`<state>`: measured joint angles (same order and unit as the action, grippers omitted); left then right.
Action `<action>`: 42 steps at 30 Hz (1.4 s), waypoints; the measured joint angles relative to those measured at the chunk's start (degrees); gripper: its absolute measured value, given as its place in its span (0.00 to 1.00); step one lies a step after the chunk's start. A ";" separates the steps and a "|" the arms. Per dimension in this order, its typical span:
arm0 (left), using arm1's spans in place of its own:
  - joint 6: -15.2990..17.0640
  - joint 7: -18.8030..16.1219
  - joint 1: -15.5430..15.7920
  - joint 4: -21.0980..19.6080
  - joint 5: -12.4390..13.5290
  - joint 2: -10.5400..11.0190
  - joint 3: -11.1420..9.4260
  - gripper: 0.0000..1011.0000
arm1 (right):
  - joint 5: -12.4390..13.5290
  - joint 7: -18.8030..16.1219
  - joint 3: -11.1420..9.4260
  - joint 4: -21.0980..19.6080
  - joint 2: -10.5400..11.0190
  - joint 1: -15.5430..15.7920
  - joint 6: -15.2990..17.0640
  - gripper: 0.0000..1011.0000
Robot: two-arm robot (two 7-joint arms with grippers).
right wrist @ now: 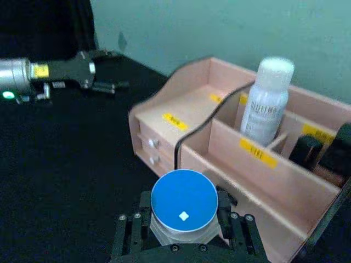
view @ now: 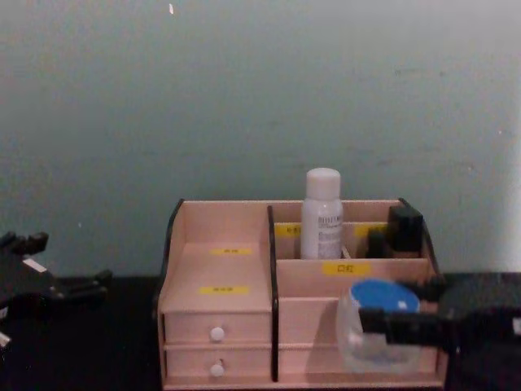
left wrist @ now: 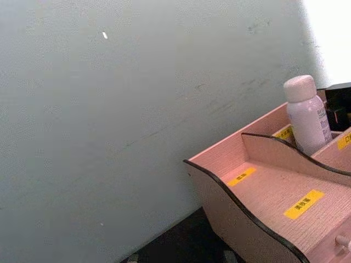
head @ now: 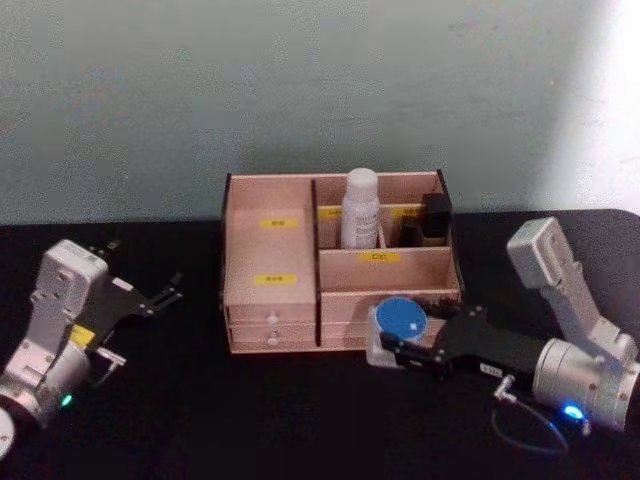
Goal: Pick up the facial cleanser and watermelon frost from the table and place them into the tiered storage box.
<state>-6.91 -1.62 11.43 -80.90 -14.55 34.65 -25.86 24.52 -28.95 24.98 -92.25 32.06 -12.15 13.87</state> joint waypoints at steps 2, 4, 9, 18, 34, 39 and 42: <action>0.00 0.00 0.00 0.00 0.00 0.00 0.00 0.99 | 0.33 0.08 -0.26 -0.75 0.17 -0.32 -0.31 0.70; 0.00 0.00 0.00 0.00 0.00 0.00 0.00 0.99 | 0.46 0.17 -0.31 -0.99 0.18 -0.67 -0.52 0.70; 0.00 0.00 0.00 0.00 0.00 0.00 0.00 0.99 | 0.59 0.38 -0.03 -0.22 -0.86 -3.82 -1.19 0.70; 0.00 0.00 0.00 0.00 0.00 0.00 0.00 0.99 | 0.32 0.18 2.11 6.06 -5.18 -10.75 -2.17 0.70; 0.00 0.00 0.00 0.00 0.00 0.00 0.00 0.99 | -1.38 -2.30 7.11 19.10 -13.36 -21.69 -4.43 0.70; 0.00 0.00 0.00 0.00 0.00 0.00 0.00 0.99 | -1.87 -3.27 8.43 24.11 -16.29 -24.83 -5.34 0.70; 0.00 0.00 0.00 0.00 0.00 0.00 0.00 0.99 | -1.97 -3.78 8.97 26.64 -17.75 -26.27 -5.67 0.70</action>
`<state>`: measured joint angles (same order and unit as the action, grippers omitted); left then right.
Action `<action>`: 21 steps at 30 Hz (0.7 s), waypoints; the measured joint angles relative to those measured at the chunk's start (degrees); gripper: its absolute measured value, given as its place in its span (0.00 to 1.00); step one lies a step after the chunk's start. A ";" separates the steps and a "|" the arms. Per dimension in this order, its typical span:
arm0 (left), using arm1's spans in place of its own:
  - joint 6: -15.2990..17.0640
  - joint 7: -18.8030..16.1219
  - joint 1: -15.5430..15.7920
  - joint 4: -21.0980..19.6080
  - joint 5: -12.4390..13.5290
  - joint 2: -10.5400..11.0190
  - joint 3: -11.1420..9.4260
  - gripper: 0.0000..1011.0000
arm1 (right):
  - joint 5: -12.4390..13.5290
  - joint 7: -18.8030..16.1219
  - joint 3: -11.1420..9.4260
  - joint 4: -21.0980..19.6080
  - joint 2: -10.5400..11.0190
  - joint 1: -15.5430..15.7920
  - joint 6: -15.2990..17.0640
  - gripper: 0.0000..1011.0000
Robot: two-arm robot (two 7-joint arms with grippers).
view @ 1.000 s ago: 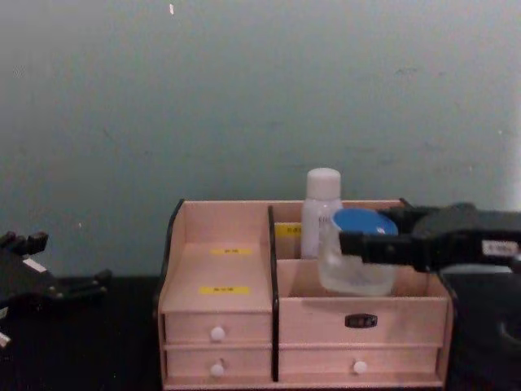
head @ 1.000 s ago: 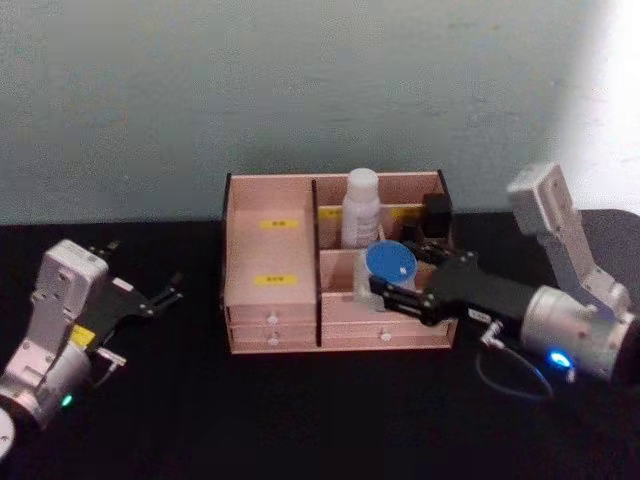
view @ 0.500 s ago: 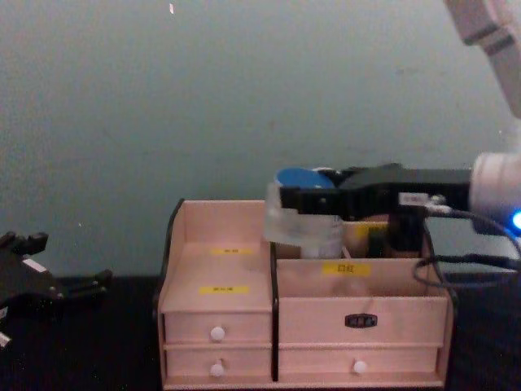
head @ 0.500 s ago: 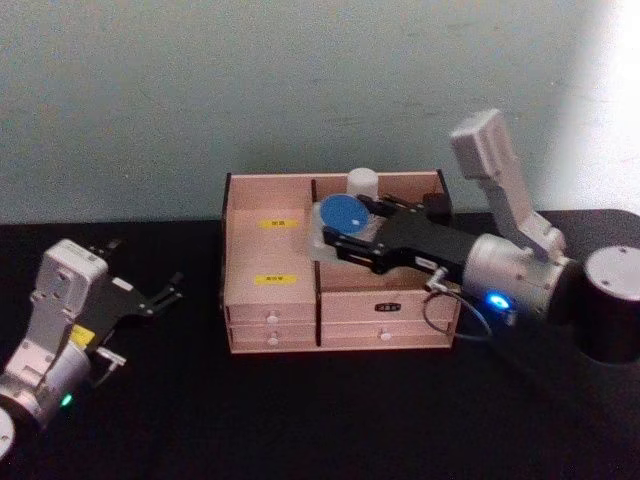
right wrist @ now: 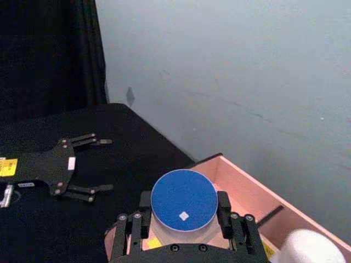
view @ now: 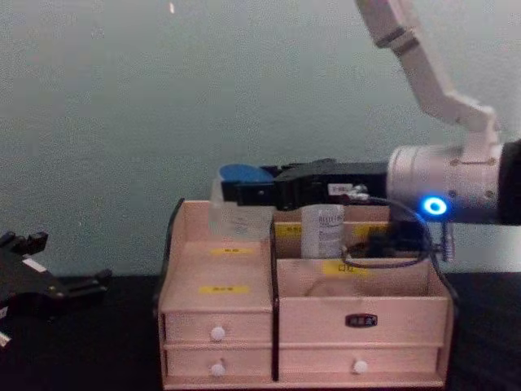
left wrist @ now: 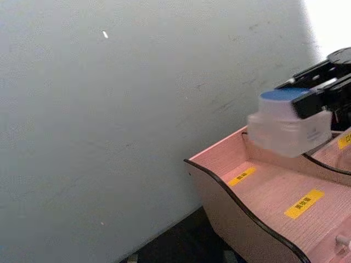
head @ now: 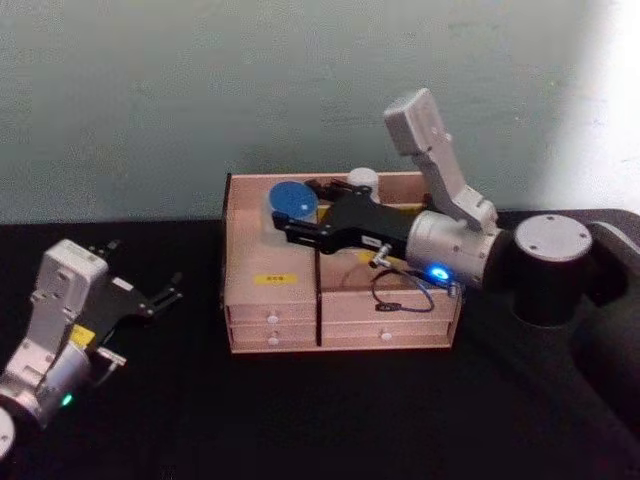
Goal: Pick up the facial cleanser and watermelon frost from the table and place them into the tiered storage box.
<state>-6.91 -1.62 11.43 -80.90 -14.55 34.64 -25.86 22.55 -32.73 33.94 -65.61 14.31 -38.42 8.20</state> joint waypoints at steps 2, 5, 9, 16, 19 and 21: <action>0.00 0.00 0.00 0.00 0.00 0.00 0.00 0.99 | -0.09 -0.23 0.30 1.97 -0.98 -0.97 -0.12 0.70; 0.00 0.00 0.00 0.00 0.00 0.00 0.00 0.99 | -0.20 -0.32 0.52 3.88 -1.88 -1.84 -0.13 0.70; 0.00 0.00 0.00 0.00 0.00 0.00 0.00 0.99 | -0.47 -0.36 0.82 6.90 -3.30 -3.15 0.25 0.70; 0.00 0.00 0.00 0.00 0.00 0.00 0.00 0.99 | -1.14 -0.24 0.96 10.12 -4.57 -4.40 1.17 0.70; 0.00 0.00 0.00 0.00 0.00 0.00 0.00 0.99 | -1.28 -0.21 0.92 11.23 -5.00 -4.76 1.59 0.70; 0.00 0.00 0.00 0.00 0.00 0.00 0.00 0.99 | -1.34 -0.22 0.88 11.74 -5.17 -4.93 1.84 0.70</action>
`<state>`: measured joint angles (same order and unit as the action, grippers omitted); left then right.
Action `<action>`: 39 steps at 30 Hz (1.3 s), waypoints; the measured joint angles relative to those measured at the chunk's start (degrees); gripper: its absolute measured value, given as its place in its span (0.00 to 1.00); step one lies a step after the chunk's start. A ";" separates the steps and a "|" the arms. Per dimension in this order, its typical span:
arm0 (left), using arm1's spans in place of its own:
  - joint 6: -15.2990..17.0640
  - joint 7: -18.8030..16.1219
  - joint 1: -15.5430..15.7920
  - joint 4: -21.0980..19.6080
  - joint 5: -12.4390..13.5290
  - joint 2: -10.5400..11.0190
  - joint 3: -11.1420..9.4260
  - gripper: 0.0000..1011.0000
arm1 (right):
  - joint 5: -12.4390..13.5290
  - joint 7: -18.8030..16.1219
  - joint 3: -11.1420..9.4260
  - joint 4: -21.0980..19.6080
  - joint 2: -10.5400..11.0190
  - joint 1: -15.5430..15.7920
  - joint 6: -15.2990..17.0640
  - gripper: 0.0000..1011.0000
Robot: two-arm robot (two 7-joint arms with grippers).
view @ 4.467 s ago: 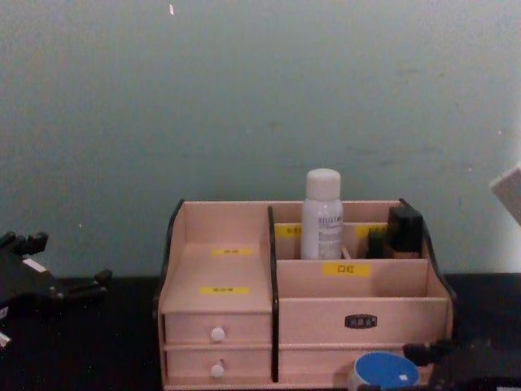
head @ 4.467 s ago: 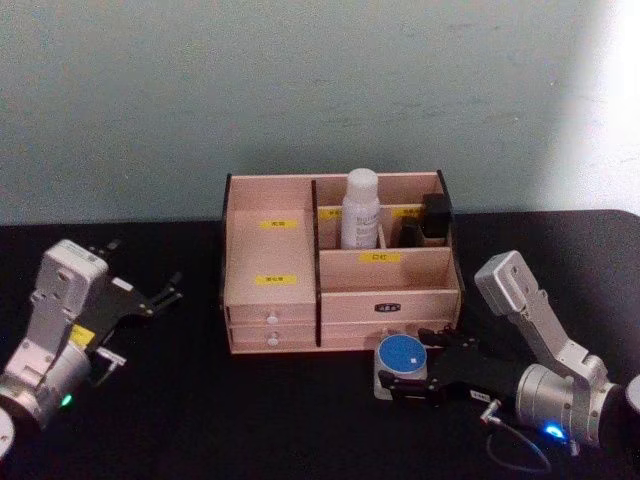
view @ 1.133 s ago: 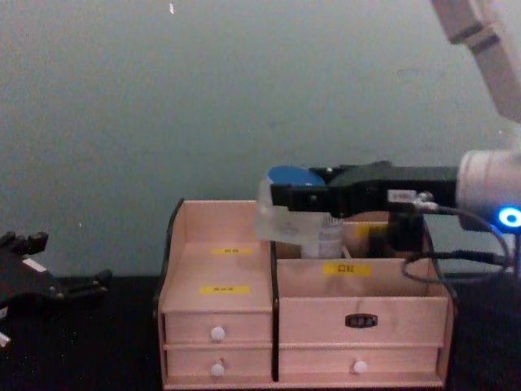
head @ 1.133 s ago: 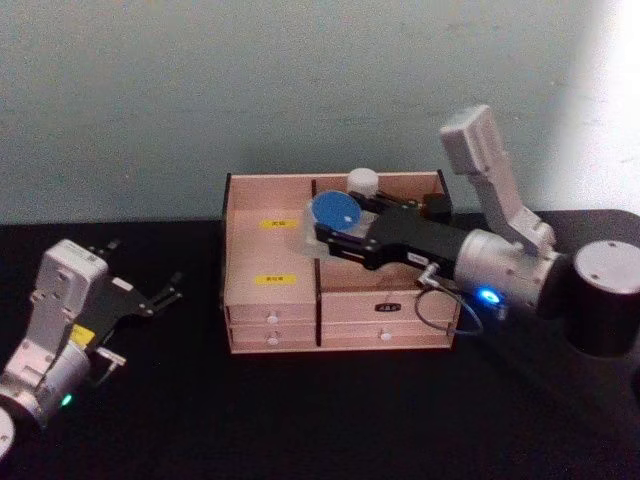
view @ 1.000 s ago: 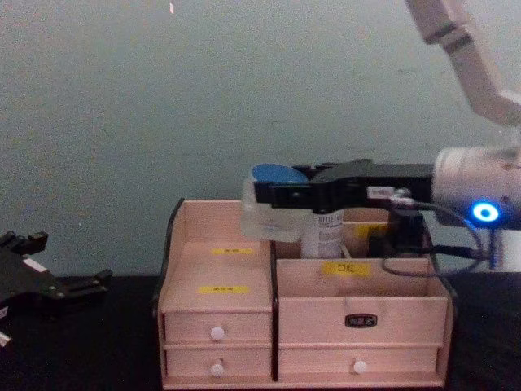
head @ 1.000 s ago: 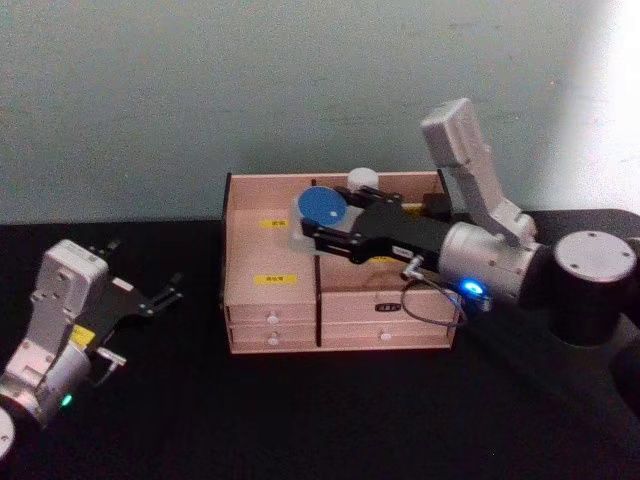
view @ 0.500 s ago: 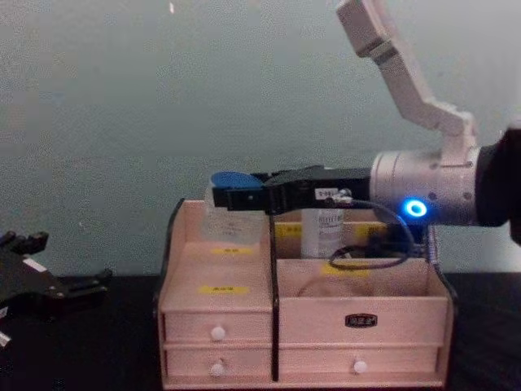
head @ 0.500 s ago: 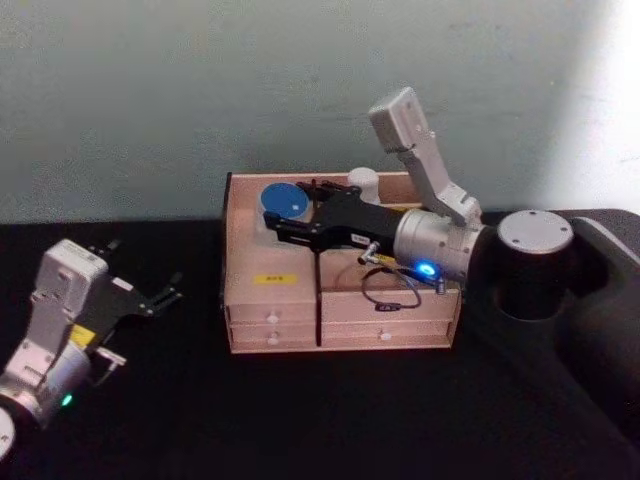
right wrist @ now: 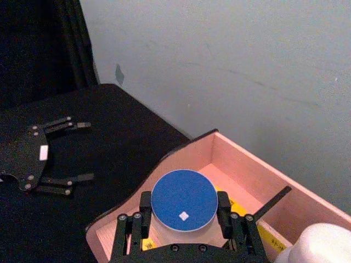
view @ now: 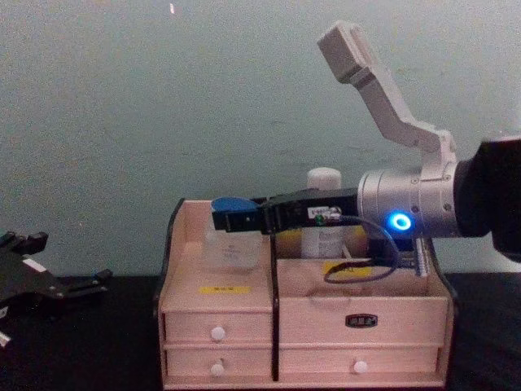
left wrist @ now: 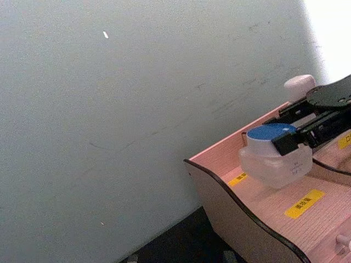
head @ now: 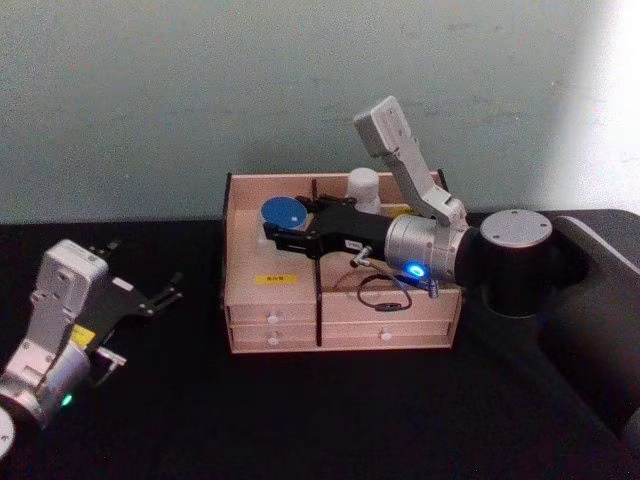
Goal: Pick up the facial cleanser and watermelon frost from the table and place them into the tiered storage box.
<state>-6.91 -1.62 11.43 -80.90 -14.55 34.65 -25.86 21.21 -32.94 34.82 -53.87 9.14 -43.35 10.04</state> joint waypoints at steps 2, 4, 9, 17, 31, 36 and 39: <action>0.00 0.00 0.00 0.00 0.00 0.00 0.00 0.99 | -0.08 -0.08 -0.05 0.68 -0.22 -0.19 0.27 0.70; 0.00 0.00 0.00 0.00 0.00 0.00 0.00 0.99 | -0.19 -0.17 -0.06 1.18 -0.38 -0.37 0.41 0.70; 0.00 0.00 0.00 0.00 0.01 0.00 0.00 0.99 | -0.73 -0.61 0.06 2.88 -0.82 -0.94 0.75 0.70; 0.00 0.00 0.00 0.00 0.00 0.00 0.00 0.99 | -1.29 -0.98 0.06 4.25 -1.32 -1.41 0.82 0.70; 0.00 0.00 0.00 0.00 0.00 0.00 0.00 0.99 | -1.61 -0.98 0.08 4.30 -1.34 -1.42 0.56 0.72; 0.00 0.00 0.00 0.00 0.00 0.00 0.00 0.99 | -1.59 -0.97 0.08 4.28 -1.30 -1.42 0.61 0.83; 0.00 0.00 0.00 0.00 0.00 0.00 0.00 0.99 | -1.56 -0.97 0.08 4.25 -1.32 -1.42 0.61 0.91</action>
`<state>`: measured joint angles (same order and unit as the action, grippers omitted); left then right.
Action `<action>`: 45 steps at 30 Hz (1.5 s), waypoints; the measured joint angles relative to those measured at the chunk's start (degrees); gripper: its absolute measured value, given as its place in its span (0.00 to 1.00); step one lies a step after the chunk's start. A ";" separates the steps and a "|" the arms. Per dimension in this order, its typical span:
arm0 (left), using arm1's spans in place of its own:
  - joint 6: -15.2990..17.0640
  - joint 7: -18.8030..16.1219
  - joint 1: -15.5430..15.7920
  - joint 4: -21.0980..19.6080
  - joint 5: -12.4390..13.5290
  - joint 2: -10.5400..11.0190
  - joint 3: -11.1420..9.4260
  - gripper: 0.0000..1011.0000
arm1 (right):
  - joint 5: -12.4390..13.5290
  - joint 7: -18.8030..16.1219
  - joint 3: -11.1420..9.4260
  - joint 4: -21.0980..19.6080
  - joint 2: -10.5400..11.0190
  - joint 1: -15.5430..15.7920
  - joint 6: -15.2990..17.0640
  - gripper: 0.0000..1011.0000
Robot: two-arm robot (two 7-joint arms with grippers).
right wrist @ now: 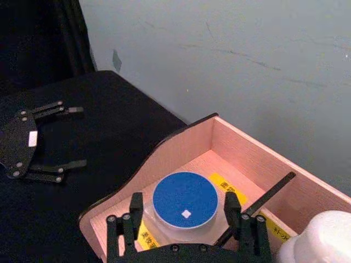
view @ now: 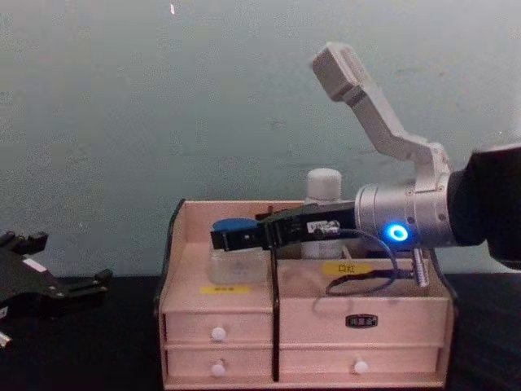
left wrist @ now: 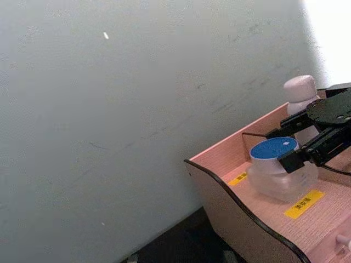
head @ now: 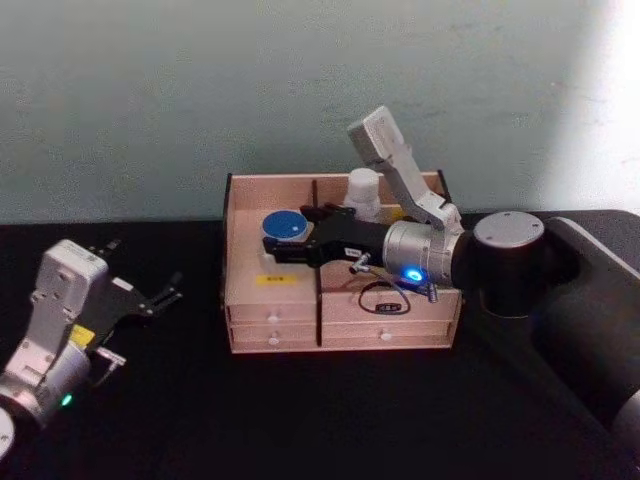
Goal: Pick up the facial cleanser and watermelon frost from the table and place them into the tiered storage box.
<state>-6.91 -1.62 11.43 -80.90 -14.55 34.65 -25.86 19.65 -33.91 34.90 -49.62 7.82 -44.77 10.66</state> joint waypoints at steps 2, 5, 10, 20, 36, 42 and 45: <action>0.00 0.00 0.00 0.00 0.00 0.00 0.00 0.99 | 0.02 0.00 0.00 -0.02 0.00 0.00 0.00 0.96; 0.00 0.00 0.00 0.00 0.00 0.00 0.00 0.99 | 0.04 0.00 0.00 -0.04 0.00 0.01 0.01 0.99; 0.00 0.00 0.00 0.00 0.00 0.00 0.00 0.99 | 0.08 0.00 0.00 -0.06 0.02 0.04 0.02 0.99; 0.00 0.00 0.00 0.00 0.00 0.00 0.00 0.99 | 0.77 -0.12 -1.04 -2.99 0.83 1.25 -0.18 0.99; 0.00 0.00 0.00 0.00 0.00 0.00 0.00 0.99 | 4.54 5.01 -6.48 -20.55 6.49 7.31 -2.02 0.99; 0.00 0.00 0.00 0.00 0.00 0.00 0.00 0.99 | 4.59 8.19 -8.80 -25.78 9.28 10.14 -2.84 0.99; 0.00 0.00 0.00 0.00 0.00 0.00 0.00 0.99 | 4.37 10.75 -10.93 -29.02 11.06 12.62 -3.65 0.99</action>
<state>-6.91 -1.62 11.43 -80.90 -14.55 34.65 -25.86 24.02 -23.16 23.97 -78.64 18.88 -32.15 7.01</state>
